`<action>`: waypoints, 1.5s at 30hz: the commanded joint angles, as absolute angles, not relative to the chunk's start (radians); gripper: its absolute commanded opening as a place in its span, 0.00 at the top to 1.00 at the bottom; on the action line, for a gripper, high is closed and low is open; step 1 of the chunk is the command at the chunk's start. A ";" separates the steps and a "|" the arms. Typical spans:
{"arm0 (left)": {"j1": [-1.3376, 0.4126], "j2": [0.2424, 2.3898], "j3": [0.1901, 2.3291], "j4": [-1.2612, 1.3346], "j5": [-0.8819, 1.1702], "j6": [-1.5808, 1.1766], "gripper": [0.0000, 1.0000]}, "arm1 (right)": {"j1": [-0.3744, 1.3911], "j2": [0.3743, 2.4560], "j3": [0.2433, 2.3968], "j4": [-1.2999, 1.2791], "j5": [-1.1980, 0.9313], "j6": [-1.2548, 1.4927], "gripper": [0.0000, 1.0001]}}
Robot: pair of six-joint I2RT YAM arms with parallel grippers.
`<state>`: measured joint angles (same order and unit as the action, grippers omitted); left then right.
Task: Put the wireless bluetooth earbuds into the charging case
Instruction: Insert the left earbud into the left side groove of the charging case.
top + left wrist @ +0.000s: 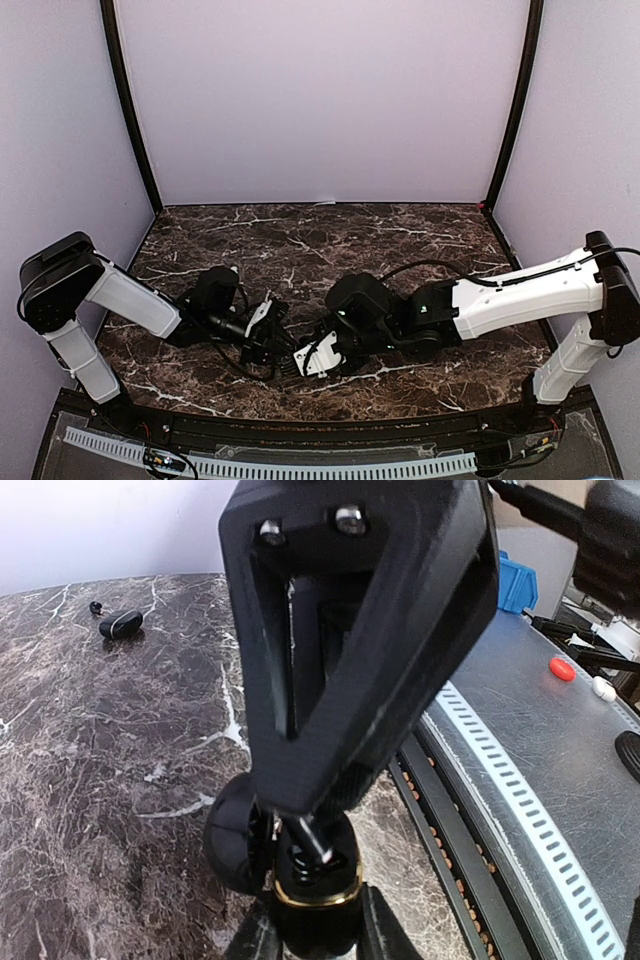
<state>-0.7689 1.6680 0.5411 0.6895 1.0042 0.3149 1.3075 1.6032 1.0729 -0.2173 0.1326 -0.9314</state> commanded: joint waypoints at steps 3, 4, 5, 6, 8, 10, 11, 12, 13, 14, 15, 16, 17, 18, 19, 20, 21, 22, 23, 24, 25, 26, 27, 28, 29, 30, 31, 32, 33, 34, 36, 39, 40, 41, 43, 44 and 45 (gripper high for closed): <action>-0.776 1.666 0.565 0.663 1.006 0.325 1.00 | 1.326 1.650 1.120 -0.227 0.169 -0.939 1.00; -0.777 1.665 0.565 0.662 1.006 0.326 1.00 | 1.327 1.657 1.124 -0.233 0.176 -0.939 1.00; -0.778 1.665 0.566 0.660 1.005 0.326 1.00 | 1.327 1.662 1.129 -0.237 0.186 -0.942 1.00; -0.778 1.665 0.566 0.659 1.006 0.325 1.00 | 1.328 1.670 1.130 -0.240 0.192 -0.942 1.00; -0.778 1.665 0.566 0.656 1.005 0.326 1.00 | 1.330 1.678 1.131 -0.245 0.203 -0.942 1.00; -0.778 1.665 0.568 0.655 1.006 0.325 1.00 | 1.331 1.683 1.131 -0.248 0.213 -0.943 1.00; -0.779 1.664 0.568 0.655 1.005 0.326 1.00 | 1.331 1.685 1.131 -0.250 0.220 -0.943 1.00; -0.778 1.663 0.566 0.655 1.005 0.327 1.00 | 1.332 1.687 1.131 -0.253 0.227 -0.943 1.00; -0.778 1.665 0.567 0.653 1.003 0.325 1.00 | 1.333 1.687 1.154 -0.256 0.232 -0.945 1.00; -0.778 1.666 0.569 0.651 1.002 0.324 1.00 | 1.335 1.689 1.161 -0.257 0.236 -0.947 1.00; -0.778 1.667 0.571 0.649 1.003 0.321 1.00 | 1.337 1.689 1.162 -0.258 0.240 -0.951 1.00; -0.779 1.669 0.574 0.650 1.004 0.313 1.00 | 1.341 1.689 1.162 -0.258 0.246 -0.956 1.00; -0.778 1.672 0.577 0.652 1.008 0.305 1.00 | 1.347 1.692 1.162 -0.255 0.255 -0.963 1.00; -0.778 1.677 0.580 0.654 1.012 0.297 1.00 | 1.353 1.695 1.161 -0.251 0.268 -0.972 1.00; -0.778 1.682 0.583 0.661 1.018 0.288 1.00 | 1.359 1.700 1.162 -0.248 0.288 -0.982 1.00; -0.779 1.686 0.583 0.667 1.025 0.279 1.00 | 1.364 1.704 1.163 -0.245 0.302 -0.990 1.00; -0.778 1.690 0.584 0.674 1.029 0.270 1.00 | 1.369 1.710 1.167 -0.247 0.313 -0.997 1.00; -0.778 1.691 0.584 0.680 1.034 0.262 1.00 | 1.372 1.714 1.167 -0.247 0.320 -1.005 1.00; -0.779 1.691 0.584 0.686 1.039 0.258 1.00 | 1.376 1.718 1.169 -0.247 0.329 -1.016 1.00; -0.778 1.692 0.584 0.690 1.043 0.254 1.00 | 1.379 1.718 1.168 -0.246 0.333 -1.025 1.00; -0.778 1.692 0.583 0.692 1.044 0.251 1.00 | 1.382 1.717 1.167 -0.242 0.335 -1.034 1.00; -0.778 1.693 0.583 0.691 1.047 0.250 1.00 | 1.384 1.715 1.164 -0.242 0.337 -1.045 0.99; -0.778 1.693 0.585 0.692 1.046 0.247 1.00 | 1.386 1.714 1.163 -0.241 0.337 -1.055 0.98; -0.778 1.694 0.587 0.692 1.048 0.245 1.00 | 1.390 1.713 1.160 -0.240 0.338 -1.068 0.98; -0.778 1.695 0.587 0.692 1.050 0.240 1.00 | 1.392 1.711 1.158 -0.237 0.339 -1.080 0.98; -0.778 1.698 0.589 0.693 1.052 0.235 1.00 | 1.397 1.709 1.154 -0.236 0.340 -1.095 0.97; -0.778 1.699 0.590 0.693 1.055 0.230 1.00 | 1.401 1.707 1.152 -0.231 0.341 -1.107 0.97; -0.778 1.702 0.593 0.693 1.055 0.225 1.00 | 1.404 1.707 1.149 -0.227 0.344 -1.118 0.97; -0.778 1.703 0.594 0.693 1.057 0.221 1.00 | 1.407 1.707 1.148 -0.224 0.345 -1.126 0.97; -0.777 1.706 0.596 0.694 1.059 0.214 1.00 | 1.408 1.706 1.148 -0.224 0.345 -1.133 0.97; -0.774 1.714 0.602 0.698 1.062 0.195 1.00 | 1.411 1.702 1.149 -0.224 0.343 -1.145 0.96; -0.767 1.725 0.613 0.699 1.068 0.162 1.00 | 1.411 1.693 1.149 -0.228 0.339 -1.155 0.94; -0.764 1.728 0.615 0.701 1.068 0.152 1.00 | 1.412 1.690 1.149 -0.230 0.339 -1.158 0.93; -0.759 1.731 0.616 0.706 1.069 0.141 1.00 | 1.411 1.687 1.150 -0.233 0.339 -1.159 0.92; -0.751 1.731 0.614 0.718 1.072 0.126 1.00 | 1.411 1.681 1.150 -0.241 0.334 -1.161 0.90; -0.748 1.730 0.612 0.719 1.074 0.124 1.00 | 1.411 1.678 1.150 -0.246 0.329 -1.161 0.89; -0.746 1.728 0.610 0.720 1.075 0.125 1.00 | 1.411 1.675 1.150 -0.250 0.325 -1.158 0.88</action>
